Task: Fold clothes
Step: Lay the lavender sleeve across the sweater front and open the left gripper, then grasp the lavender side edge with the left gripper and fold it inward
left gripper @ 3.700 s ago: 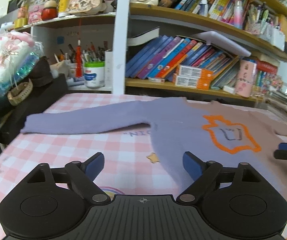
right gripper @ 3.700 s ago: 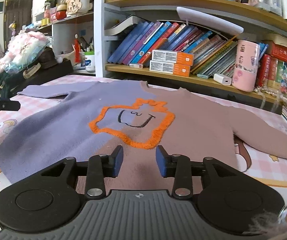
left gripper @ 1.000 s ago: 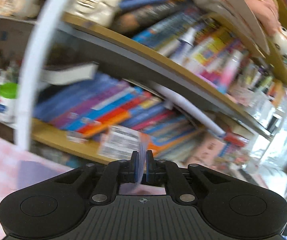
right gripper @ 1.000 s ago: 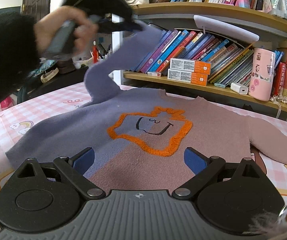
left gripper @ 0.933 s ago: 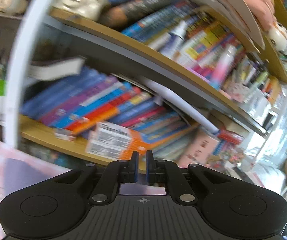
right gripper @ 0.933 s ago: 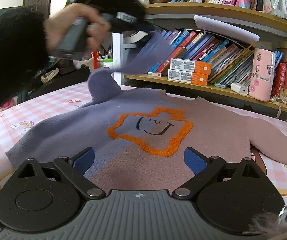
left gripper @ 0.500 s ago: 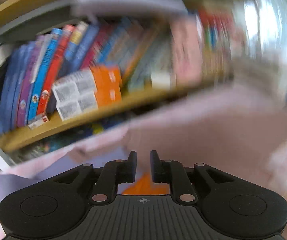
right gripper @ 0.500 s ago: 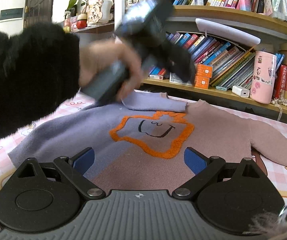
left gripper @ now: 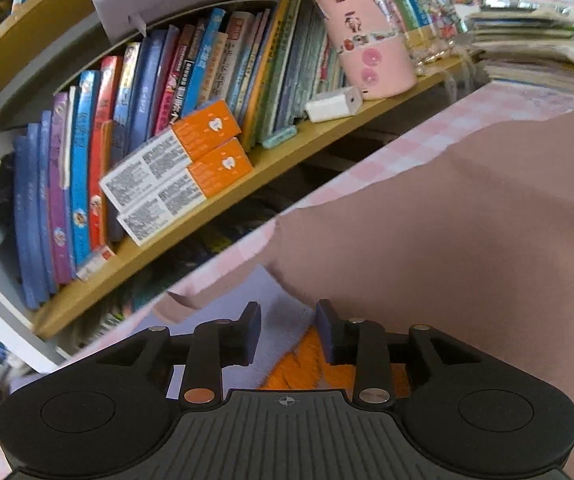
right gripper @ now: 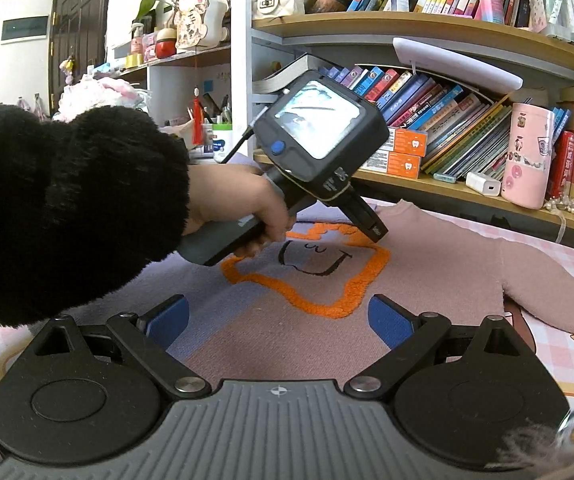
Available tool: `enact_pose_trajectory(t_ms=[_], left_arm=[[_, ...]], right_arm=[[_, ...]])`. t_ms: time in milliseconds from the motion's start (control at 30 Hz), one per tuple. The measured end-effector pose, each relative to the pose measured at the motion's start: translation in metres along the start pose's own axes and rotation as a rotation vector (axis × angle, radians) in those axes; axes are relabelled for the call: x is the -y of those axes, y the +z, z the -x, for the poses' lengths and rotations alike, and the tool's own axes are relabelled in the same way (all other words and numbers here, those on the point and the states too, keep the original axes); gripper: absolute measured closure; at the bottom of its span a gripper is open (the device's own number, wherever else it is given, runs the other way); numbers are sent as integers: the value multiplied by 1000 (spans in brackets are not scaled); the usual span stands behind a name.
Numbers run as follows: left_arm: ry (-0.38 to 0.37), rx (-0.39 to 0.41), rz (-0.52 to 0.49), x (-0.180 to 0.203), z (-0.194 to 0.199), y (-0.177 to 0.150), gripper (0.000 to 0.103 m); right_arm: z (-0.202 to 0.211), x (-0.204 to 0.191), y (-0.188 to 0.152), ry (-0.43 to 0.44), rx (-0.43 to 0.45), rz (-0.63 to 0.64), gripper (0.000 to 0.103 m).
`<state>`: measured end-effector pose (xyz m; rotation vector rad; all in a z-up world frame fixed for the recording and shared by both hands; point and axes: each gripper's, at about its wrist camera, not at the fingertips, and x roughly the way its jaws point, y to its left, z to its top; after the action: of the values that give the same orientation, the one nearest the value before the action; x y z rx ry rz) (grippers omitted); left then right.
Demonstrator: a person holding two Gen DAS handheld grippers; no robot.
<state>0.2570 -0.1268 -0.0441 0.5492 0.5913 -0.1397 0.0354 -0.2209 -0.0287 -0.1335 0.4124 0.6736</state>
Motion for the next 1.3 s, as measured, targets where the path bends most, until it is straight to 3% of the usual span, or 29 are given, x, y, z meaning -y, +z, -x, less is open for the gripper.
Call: enact_pose_trajectory(t_ms=[100,167,300,433,533,633,700,767,933,1000,1167,1300], left_arm=[[5,1,67,-12,-2,3,99],[-55,37,189,-29,6,6,100],[-249,143,406,-53,34,24,100],[-344,213,474,-55,50,44,100],[-348,212,470,-45,48,53,99],[-379,151,485,-38,37,50,93],[-411,124,515,-42,35,44,74],[-422,127,546,-50,43,33,62],[-358,112,535,-72,88,-15,57],[-290,73,490,-76,112,-47,46],[-132,-10,417,-83,168,-119,37],[-79,-35,438,-94,201,-161,36]], right_arm=[[0,1,0,1,1,0,6],[0,1,0,1,-1,0,6],[0,0,0,5,-3,3,6],[-1,0,1,6,-4,5,6],[-1,0,1,6,-4,3,6],[-1,1,1,10,-1,-3,6],[0,2,1,11,2,-6,6],[0,2,1,11,6,-7,6],[1,2,1,11,14,-10,6],[2,3,1,11,18,-12,6],[3,3,1,3,21,-11,5],[5,6,1,-28,35,-33,3]])
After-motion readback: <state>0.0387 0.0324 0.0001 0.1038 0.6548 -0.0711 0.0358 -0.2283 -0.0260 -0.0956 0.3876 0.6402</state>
